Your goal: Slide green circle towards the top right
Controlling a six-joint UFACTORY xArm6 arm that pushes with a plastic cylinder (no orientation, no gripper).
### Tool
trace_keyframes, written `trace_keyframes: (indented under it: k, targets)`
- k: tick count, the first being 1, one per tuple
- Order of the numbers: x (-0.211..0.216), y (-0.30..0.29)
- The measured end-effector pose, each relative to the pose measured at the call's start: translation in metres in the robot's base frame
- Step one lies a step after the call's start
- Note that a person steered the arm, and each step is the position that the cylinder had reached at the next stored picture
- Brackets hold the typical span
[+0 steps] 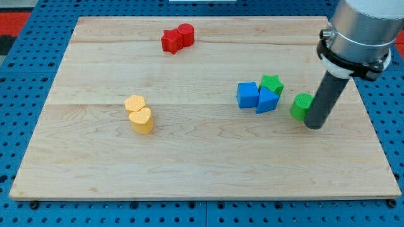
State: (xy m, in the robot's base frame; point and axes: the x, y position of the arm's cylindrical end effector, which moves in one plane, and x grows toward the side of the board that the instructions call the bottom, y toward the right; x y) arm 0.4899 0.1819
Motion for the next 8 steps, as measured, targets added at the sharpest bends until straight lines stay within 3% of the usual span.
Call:
trace_keyframes:
  k: [7, 8]
  targets:
    - [-0.154, -0.012]
    - [-0.149, -0.009]
